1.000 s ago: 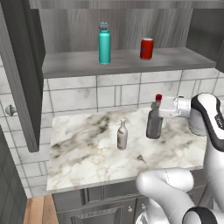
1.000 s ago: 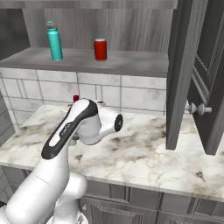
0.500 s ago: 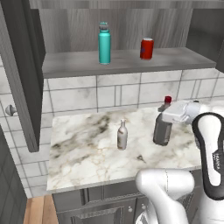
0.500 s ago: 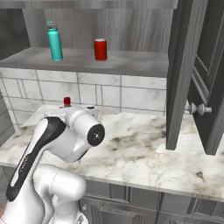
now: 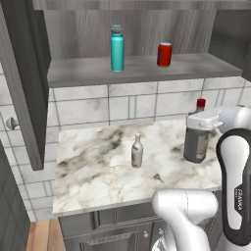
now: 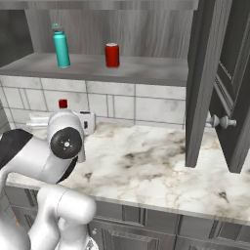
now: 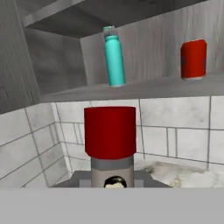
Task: Sort all alcoholic drinks to one cabinet, and non-alcoholic drinks to the other.
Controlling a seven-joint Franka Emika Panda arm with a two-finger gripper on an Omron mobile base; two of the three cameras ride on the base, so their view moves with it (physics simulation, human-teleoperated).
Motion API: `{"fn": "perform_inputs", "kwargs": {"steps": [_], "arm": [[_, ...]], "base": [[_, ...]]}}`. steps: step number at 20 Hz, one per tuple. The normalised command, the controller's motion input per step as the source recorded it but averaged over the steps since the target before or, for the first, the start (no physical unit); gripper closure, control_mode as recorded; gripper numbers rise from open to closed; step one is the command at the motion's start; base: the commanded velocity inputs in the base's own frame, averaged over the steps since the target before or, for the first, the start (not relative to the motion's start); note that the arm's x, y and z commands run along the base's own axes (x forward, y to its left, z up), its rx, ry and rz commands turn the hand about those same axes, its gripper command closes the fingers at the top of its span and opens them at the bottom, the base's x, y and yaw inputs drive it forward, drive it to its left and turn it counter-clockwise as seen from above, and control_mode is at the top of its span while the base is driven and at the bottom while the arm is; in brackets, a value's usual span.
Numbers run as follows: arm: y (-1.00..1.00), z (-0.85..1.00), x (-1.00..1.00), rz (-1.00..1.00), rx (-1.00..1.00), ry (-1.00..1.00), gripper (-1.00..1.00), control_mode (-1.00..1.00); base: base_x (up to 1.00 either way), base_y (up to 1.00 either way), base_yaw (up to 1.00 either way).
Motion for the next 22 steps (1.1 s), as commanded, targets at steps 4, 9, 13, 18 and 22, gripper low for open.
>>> {"fn": "perform_inputs", "kwargs": {"steps": [4,9,13,18,22], "arm": [[0.04,0.25,-0.34,-0.20,-0.05,0.10,1.00,-1.00],[0.06,0.19,-0.14,-0.17,0.00,0.11,1.00,-1.00],[0.15,0.23,-0.09,-0.15,0.00,0.14,1.00,-1.00],[0.05,0.11,-0.14,-0.09,0.00,0.10,1.00,-1.00],[0.00,0.00,-0.08,0.00,0.00,0.00,1.00,-1.00]], "base": [[0.00,0.00,0.00],[0.00,0.00,0.00],[0.00,0.00,0.00],[0.00,0.00,0.00],[0.00,0.00,0.00]]}}
